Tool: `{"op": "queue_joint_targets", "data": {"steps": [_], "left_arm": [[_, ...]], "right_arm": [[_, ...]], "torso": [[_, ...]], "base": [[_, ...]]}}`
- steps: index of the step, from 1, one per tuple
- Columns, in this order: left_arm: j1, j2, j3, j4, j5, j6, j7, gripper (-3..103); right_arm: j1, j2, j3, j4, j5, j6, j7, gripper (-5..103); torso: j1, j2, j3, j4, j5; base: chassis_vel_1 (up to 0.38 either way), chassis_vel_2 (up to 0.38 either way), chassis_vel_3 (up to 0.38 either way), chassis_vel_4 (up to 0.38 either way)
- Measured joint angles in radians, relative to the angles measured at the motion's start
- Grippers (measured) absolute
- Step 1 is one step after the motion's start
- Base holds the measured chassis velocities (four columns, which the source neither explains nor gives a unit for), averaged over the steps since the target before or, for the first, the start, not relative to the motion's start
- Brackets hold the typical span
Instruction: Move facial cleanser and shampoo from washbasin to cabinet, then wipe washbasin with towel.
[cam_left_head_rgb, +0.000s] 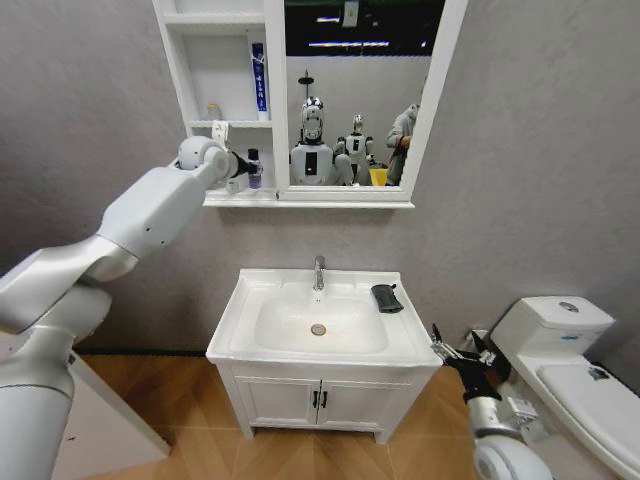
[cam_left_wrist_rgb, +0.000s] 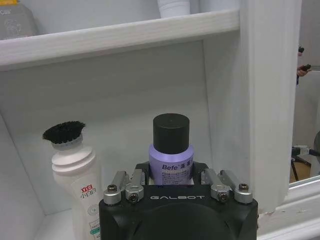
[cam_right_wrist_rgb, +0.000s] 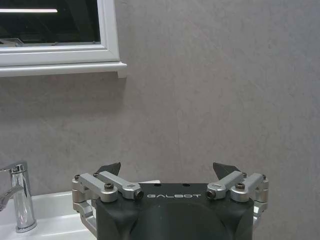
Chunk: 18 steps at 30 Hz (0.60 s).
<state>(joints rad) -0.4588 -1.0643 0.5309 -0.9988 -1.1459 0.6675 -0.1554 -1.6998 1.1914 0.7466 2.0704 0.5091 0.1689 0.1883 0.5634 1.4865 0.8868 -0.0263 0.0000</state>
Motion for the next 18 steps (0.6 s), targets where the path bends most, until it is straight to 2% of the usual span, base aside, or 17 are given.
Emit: {"op": "queue_joint_targets", "data": {"steps": [18], "left_arm": [[0.000, -0.044, -0.009, 0.091, 0.029, -0.016, 0.008, 43]], "right_arm": [[-0.004, 0.012, -0.007, -0.009, -0.009, 0.005, 0.003, 100]], "torso": [[0.000, 0.000, 0.000, -0.0001, 0.0000]], "base": [[0.000, 0.000, 0.000, 0.000]]}}
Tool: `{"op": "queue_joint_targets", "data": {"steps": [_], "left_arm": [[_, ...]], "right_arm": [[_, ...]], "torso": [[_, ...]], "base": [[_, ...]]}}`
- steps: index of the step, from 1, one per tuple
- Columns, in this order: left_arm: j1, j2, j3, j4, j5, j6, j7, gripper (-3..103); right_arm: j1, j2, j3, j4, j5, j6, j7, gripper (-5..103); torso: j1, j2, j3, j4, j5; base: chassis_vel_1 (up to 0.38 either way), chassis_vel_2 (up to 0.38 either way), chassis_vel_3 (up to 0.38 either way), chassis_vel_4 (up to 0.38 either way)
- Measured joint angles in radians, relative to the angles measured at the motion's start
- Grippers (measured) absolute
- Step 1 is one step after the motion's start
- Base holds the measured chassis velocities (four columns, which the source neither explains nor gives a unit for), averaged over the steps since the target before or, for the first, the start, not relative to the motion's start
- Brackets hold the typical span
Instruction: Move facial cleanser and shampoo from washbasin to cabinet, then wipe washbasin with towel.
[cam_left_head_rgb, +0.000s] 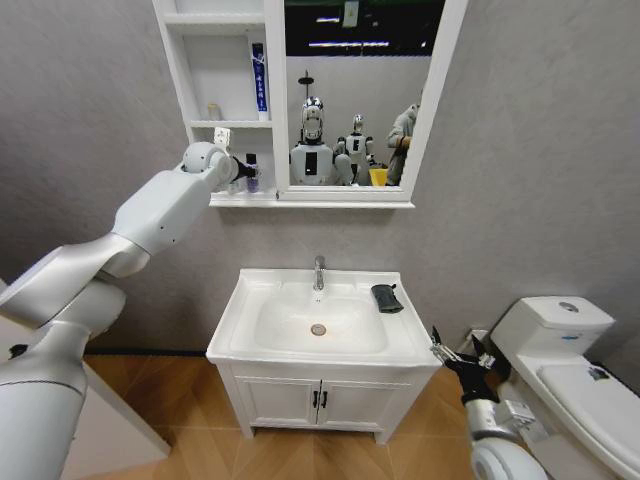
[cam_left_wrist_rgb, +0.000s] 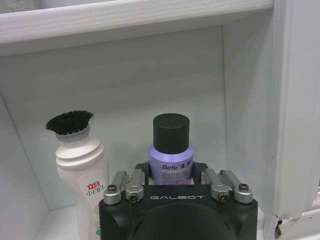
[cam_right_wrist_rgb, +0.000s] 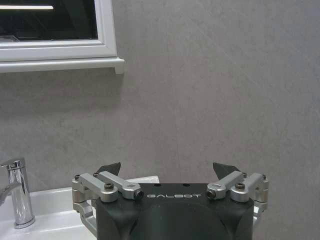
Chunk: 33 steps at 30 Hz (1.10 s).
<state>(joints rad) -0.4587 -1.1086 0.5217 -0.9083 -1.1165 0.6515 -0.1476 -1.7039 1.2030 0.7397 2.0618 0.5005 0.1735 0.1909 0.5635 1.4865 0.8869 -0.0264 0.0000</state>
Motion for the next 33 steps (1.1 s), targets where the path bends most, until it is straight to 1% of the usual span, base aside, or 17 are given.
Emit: {"op": "queue_joint_targets", "data": {"steps": [7, 16, 17, 19, 20, 22, 24, 25, 26, 27, 29, 30, 31, 33], "left_arm": [[0.006, -0.032, -0.021, 0.045, 0.016, -0.010, -0.004, 43], [0.018, -0.037, -0.025, 0.043, 0.023, -0.009, -0.019, 44], [0.019, -0.036, -0.026, 0.040, 0.023, -0.008, -0.023, 55], [0.021, -0.035, -0.027, 0.036, 0.023, -0.008, -0.025, 55], [0.023, -0.031, -0.027, 0.031, 0.024, -0.009, -0.026, 66], [0.026, -0.029, -0.029, 0.026, 0.026, -0.009, -0.027, 66], [0.030, -0.023, -0.031, 0.015, 0.028, -0.009, -0.031, 77], [0.030, -0.023, -0.031, 0.015, 0.028, -0.009, -0.031, 77], [0.030, -0.017, -0.029, 0.006, 0.033, -0.006, -0.033, 88], [0.030, -0.013, -0.027, 0.000, 0.034, -0.005, -0.033, 88], [0.033, -0.003, -0.027, -0.019, 0.034, -0.001, -0.037, 97], [0.036, 0.003, -0.027, -0.032, 0.033, 0.002, -0.040, 99], [0.036, 0.003, -0.027, -0.032, 0.033, 0.002, -0.040, 99], [0.046, 0.021, -0.029, -0.066, 0.025, 0.011, -0.049, 100]], "right_arm": [[-0.001, 0.003, 0.001, -0.004, -0.001, 0.000, 0.000, 100], [-0.008, 0.013, 0.003, -0.006, -0.002, 0.005, -0.002, 100], [-0.007, 0.013, 0.002, -0.007, -0.002, 0.005, -0.003, 100], [-0.006, 0.014, 0.001, -0.007, -0.002, 0.005, -0.004, 100], [-0.006, 0.017, -0.003, -0.006, -0.003, 0.005, -0.004, 100], [-0.006, 0.020, -0.006, -0.005, -0.005, 0.005, -0.004, 100], [-0.008, 0.022, -0.008, -0.004, -0.009, 0.005, -0.004, 100], [-0.008, 0.022, -0.008, -0.004, -0.009, 0.005, -0.004, 100], [-0.009, 0.020, -0.008, -0.004, -0.009, 0.005, -0.003, 100], [-0.008, 0.014, -0.005, -0.004, -0.008, 0.005, -0.003, 100], [-0.003, -0.009, 0.007, -0.008, 0.001, 0.005, -0.001, 100], [0.001, -0.021, 0.012, -0.011, 0.005, 0.005, 0.000, 100], [0.001, -0.021, 0.012, -0.011, 0.005, 0.005, 0.000, 100], [0.008, -0.051, 0.021, -0.014, 0.014, 0.002, 0.004, 100]], "torso": [[0.000, 0.000, 0.000, -0.0001, 0.0001], [0.000, 0.000, 0.000, 0.0000, 0.0002], [0.000, 0.000, 0.000, 0.0000, -0.0003], [0.000, 0.000, 0.000, 0.0001, -0.0002], [0.000, 0.000, 0.000, 0.0000, 0.0002], [0.000, 0.000, 0.000, 0.0000, 0.0000], [0.000, 0.000, 0.000, 0.0000, -0.0001], [0.000, 0.000, 0.000, 0.0000, -0.0001], [0.000, 0.000, 0.000, -0.0001, 0.0001], [0.000, 0.000, 0.000, -0.0001, 0.0002], [0.000, 0.000, 0.000, 0.0000, 0.0000], [0.000, 0.000, 0.000, 0.0000, 0.0002], [0.000, 0.000, 0.000, 0.0000, 0.0002], [0.000, 0.000, 0.000, 0.0000, -0.0001]], "base": [[0.000, 0.000, 0.000, 0.000], [0.000, 0.000, 0.000, 0.000], [0.000, 0.000, 0.000, 0.000], [0.000, 0.000, 0.000, 0.000], [0.000, 0.000, 0.000, 0.000], [0.000, 0.000, 0.000, 0.000], [0.000, 0.000, 0.000, 0.000], [0.000, 0.000, 0.000, 0.000], [0.000, 0.000, 0.000, 0.000], [0.000, 0.000, 0.000, 0.000], [0.000, 0.000, 0.000, 0.000], [0.000, 0.000, 0.000, 0.000], [0.000, 0.000, 0.000, 0.000], [0.000, 0.000, 0.000, 0.000]]}}
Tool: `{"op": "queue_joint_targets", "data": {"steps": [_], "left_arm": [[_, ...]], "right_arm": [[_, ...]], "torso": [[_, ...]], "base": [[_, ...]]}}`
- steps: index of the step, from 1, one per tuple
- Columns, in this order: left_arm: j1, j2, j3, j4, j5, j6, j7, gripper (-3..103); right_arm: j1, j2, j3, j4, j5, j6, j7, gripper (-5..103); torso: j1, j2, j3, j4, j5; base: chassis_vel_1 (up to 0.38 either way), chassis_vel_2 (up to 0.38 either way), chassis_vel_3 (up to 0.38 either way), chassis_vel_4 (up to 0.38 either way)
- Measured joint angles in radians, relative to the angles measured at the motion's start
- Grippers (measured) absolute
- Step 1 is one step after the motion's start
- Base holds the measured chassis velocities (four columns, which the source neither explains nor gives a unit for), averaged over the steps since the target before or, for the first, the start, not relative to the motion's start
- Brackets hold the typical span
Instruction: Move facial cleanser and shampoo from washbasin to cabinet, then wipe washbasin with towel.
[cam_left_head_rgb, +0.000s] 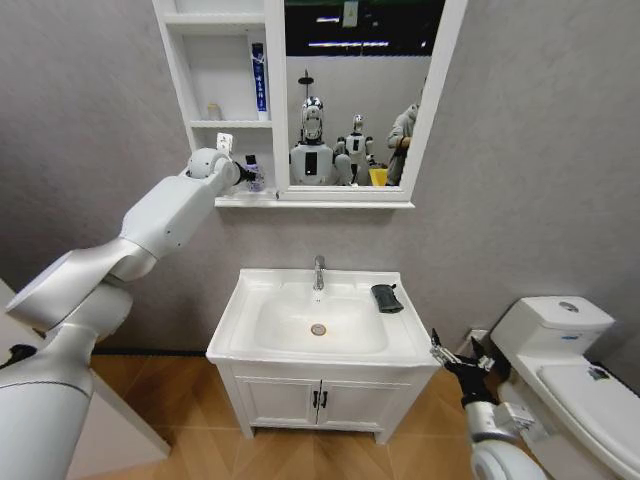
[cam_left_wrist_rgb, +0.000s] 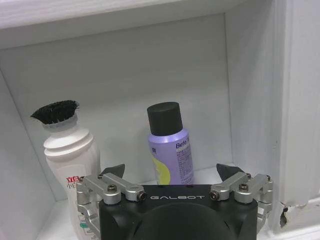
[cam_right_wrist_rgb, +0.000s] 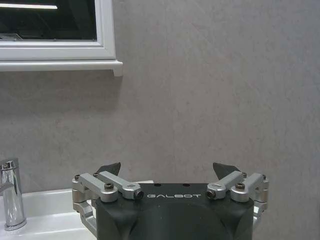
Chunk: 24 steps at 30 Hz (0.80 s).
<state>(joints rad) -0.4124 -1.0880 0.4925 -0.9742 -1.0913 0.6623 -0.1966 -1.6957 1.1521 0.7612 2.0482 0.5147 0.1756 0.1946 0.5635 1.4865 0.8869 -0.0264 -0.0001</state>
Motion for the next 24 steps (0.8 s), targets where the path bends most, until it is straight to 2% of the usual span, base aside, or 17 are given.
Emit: {"op": "queue_joint_targets", "data": {"steps": [10, 17, 18, 24], "left_arm": [[0.032, 0.032, -0.009, -0.080, -0.022, 0.005, 0.008, 100], [0.073, 0.075, -0.018, -0.180, -0.047, 0.018, -0.027, 100], [0.107, 0.125, -0.025, -0.262, -0.074, 0.025, -0.051, 100], [0.182, 0.210, -0.062, -0.432, -0.141, 0.042, -0.127, 100]], "right_arm": [[0.007, 0.002, -0.026, 0.001, -0.012, -0.007, 0.002, 100], [0.010, -0.008, -0.024, 0.005, -0.011, -0.010, 0.005, 100], [0.008, -0.012, -0.023, 0.006, -0.011, -0.010, 0.005, 100], [0.001, -0.006, -0.025, 0.032, 0.009, -0.038, 0.020, 100]], "torso": [[0.000, 0.000, 0.000, 0.0000, 0.0003], [0.000, 0.000, 0.000, 0.0000, 0.0001], [0.000, 0.000, 0.000, -0.0001, 0.0000], [0.000, 0.000, 0.000, -0.0001, 0.0002]], "base": [[0.000, 0.000, 0.000, 0.000], [0.000, 0.000, 0.000, 0.000], [0.000, 0.000, 0.000, 0.000], [0.000, 0.000, 0.000, 0.000]]}}
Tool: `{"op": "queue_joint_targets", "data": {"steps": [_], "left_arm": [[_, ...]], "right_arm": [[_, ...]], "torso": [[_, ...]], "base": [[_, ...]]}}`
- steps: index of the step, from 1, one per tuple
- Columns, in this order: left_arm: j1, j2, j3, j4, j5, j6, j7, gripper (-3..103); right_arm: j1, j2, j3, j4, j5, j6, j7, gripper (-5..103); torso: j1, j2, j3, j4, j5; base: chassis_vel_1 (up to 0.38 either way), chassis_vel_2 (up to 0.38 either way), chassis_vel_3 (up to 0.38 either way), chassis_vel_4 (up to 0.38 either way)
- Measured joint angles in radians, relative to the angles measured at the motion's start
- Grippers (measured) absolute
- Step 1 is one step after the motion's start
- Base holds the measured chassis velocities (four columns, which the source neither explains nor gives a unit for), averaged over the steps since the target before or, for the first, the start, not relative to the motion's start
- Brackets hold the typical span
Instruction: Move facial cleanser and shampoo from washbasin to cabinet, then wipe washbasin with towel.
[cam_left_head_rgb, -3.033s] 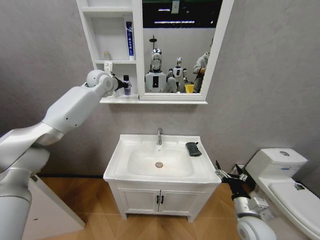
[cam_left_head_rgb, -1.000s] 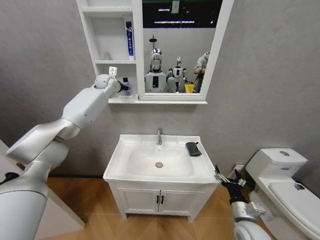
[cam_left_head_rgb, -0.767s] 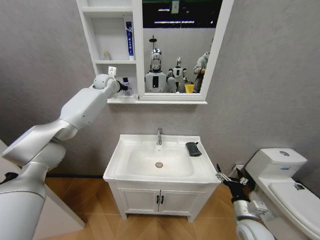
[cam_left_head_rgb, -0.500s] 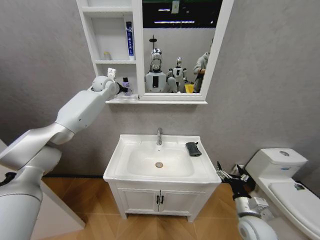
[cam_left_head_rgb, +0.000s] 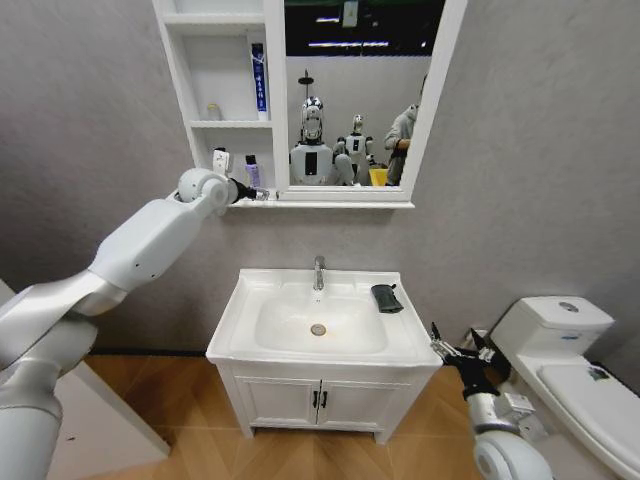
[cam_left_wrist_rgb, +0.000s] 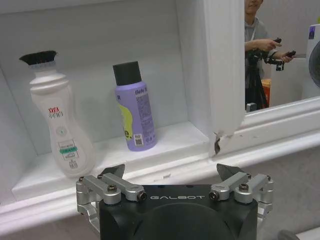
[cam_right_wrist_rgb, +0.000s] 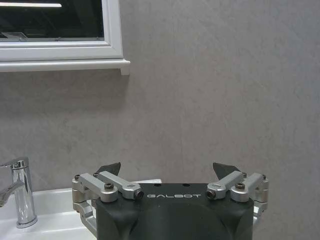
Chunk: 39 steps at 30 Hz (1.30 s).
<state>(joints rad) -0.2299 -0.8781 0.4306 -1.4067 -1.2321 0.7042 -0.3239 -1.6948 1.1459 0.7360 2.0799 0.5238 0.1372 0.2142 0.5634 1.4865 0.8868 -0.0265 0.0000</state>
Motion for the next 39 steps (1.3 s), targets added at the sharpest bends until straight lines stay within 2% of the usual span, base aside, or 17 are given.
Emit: {"op": "queue_joint_targets", "data": {"steps": [5, 9, 11, 12, 14, 15, 18, 20, 22, 26, 27, 29, 30, 32, 33, 38, 39], "left_arm": [[0.073, 0.052, -0.042, -0.083, -0.003, -0.014, -0.021, 100], [0.196, 0.123, -0.113, -0.166, 0.057, -0.070, 0.022, 100], [0.367, 0.184, -0.225, -0.254, 0.114, -0.120, 0.052, 100], [0.367, 0.184, -0.225, -0.254, 0.114, -0.120, 0.052, 100], [0.591, 0.236, -0.378, -0.385, 0.123, -0.154, 0.036, 100], [0.591, 0.236, -0.378, -0.385, 0.123, -0.154, 0.036, 100], [0.896, 0.269, -0.511, -0.509, 0.214, -0.249, 0.028, 100], [0.962, 0.267, -0.532, -0.528, 0.244, -0.284, 0.028, 100], [1.098, 0.247, -0.613, -0.576, 0.304, -0.335, 0.029, 100], [1.337, 0.200, -0.821, -0.645, 0.423, -0.364, 0.045, 100], [1.337, 0.200, -0.821, -0.645, 0.423, -0.364, 0.045, 100], [1.549, 0.142, -0.989, -0.698, 0.534, -0.395, 0.102, 100], [1.549, 0.142, -0.989, -0.698, 0.534, -0.395, 0.102, 100], [1.759, 0.048, -1.149, -0.763, 0.598, -0.417, 0.146, 100], [1.759, 0.048, -1.149, -0.763, 0.598, -0.417, 0.146, 100], [1.983, -0.167, -1.283, -0.881, 0.654, -0.438, 0.154, 100], [1.983, -0.167, -1.283, -0.881, 0.654, -0.438, 0.154, 100]], "right_arm": [[-0.003, -0.004, 0.000, 0.015, 0.013, -0.020, 0.016, 100], [-0.001, -0.015, 0.003, 0.017, 0.021, -0.022, 0.020, 100], [-0.002, -0.019, 0.009, 0.014, 0.022, -0.021, 0.021, 100], [-0.002, -0.019, 0.009, 0.014, 0.022, -0.021, 0.021, 100], [-0.003, -0.018, 0.011, 0.010, 0.024, -0.020, 0.024, 100], [-0.003, -0.018, 0.011, 0.010, 0.024, -0.020, 0.024, 100], [-0.018, 0.002, 0.018, 0.007, 0.005, -0.022, 0.030, 100], [-0.032, 0.017, 0.027, 0.008, -0.007, -0.022, 0.033, 100], [-0.049, 0.040, 0.038, 0.015, -0.034, -0.038, 0.049, 100], [-0.049, 0.040, 0.038, 0.024, -0.049, -0.088, 0.071, 100], [-0.049, 0.040, 0.038, 0.024, -0.049, -0.088, 0.071, 100], [-0.055, 0.033, 0.034, 0.024, -0.054, -0.098, 0.073, 100], [-0.055, 0.033, 0.034, 0.024, -0.054, -0.098, 0.073, 100], [-0.061, 0.023, 0.023, 0.022, -0.069, -0.099, 0.066, 100], [-0.061, 0.023, 0.023, 0.022, -0.069, -0.099, 0.066, 100], [-0.078, 0.015, 0.005, 0.034, -0.089, -0.098, 0.059, 100], [-0.078, 0.015, 0.005, 0.034, -0.089, -0.098, 0.059, 100]], "torso": [[0.000, 0.000, 0.000, -0.0001, 0.0000], [0.000, 0.000, 0.000, 0.0000, 0.0000], [0.000, 0.000, 0.000, 0.0000, -0.0006], [0.000, 0.000, 0.000, 0.0000, -0.0006], [0.000, 0.000, 0.000, 0.0001, 0.0002], [0.000, 0.000, 0.000, 0.0001, 0.0002], [0.000, 0.000, 0.000, 0.0011, -0.0011], [0.000, 0.000, 0.000, 0.0010, 0.0003], [0.000, 0.000, 0.000, -0.0015, -0.0003], [0.000, 0.000, 0.000, 0.0000, 0.0002], [0.000, 0.000, 0.000, 0.0000, 0.0002], [0.000, 0.000, 0.000, 0.0000, -0.0001], [0.000, 0.000, 0.000, 0.0000, -0.0001], [0.000, 0.000, 0.000, 0.0006, -0.0001], [0.000, 0.000, 0.000, 0.0006, -0.0001], [0.000, 0.000, 0.000, 0.0004, 0.0001], [0.000, 0.000, 0.000, 0.0004, 0.0001]], "base": [[0.000, 0.000, 0.000, 0.000], [0.000, 0.000, 0.000, 0.000], [0.000, 0.000, 0.000, 0.000], [0.000, 0.000, 0.000, 0.000], [0.000, 0.000, 0.000, 0.000], [0.000, 0.000, 0.000, 0.000], [0.000, 0.000, 0.000, 0.000], [0.000, 0.000, 0.000, 0.000], [0.000, 0.000, 0.000, 0.000], [0.000, 0.000, 0.000, 0.000], [0.000, 0.000, 0.000, 0.000], [0.000, 0.000, 0.000, 0.000], [0.000, 0.000, 0.000, 0.000], [0.000, 0.000, 0.000, 0.000], [0.000, 0.000, 0.000, 0.000], [0.000, 0.000, 0.000, 0.000], [0.000, 0.000, 0.000, 0.000]]}}
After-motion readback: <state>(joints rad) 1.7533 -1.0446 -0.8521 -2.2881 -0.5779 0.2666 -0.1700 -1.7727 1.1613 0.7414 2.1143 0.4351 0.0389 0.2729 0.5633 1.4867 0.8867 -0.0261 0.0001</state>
